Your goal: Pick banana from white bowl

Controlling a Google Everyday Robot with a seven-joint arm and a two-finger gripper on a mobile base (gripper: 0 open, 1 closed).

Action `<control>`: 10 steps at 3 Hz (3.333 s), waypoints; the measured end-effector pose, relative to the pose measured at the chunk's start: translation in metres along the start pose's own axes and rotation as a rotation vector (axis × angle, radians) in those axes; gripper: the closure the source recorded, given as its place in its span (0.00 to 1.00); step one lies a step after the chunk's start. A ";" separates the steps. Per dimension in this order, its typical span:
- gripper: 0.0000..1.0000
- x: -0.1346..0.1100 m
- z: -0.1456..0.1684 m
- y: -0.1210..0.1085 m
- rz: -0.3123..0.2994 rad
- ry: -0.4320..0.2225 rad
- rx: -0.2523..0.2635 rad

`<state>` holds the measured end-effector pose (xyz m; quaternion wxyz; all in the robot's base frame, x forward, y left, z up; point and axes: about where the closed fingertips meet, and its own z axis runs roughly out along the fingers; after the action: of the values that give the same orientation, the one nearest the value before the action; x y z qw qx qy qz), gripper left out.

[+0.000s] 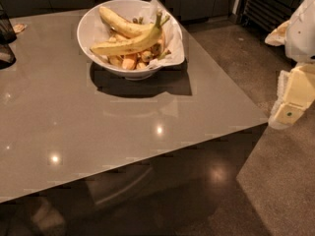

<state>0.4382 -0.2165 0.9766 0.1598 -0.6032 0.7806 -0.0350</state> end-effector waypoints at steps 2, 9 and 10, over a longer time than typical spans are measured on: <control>0.00 -0.011 -0.003 -0.011 0.022 0.027 0.020; 0.00 -0.190 0.009 -0.143 -0.167 -0.012 0.089; 0.13 -0.229 0.007 -0.142 -0.249 -0.064 0.085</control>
Offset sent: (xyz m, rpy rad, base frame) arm 0.0311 0.0184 0.0173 -0.0685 0.0011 -0.0893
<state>0.6226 -0.0358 1.0526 0.2047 -0.6888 0.6921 -0.0682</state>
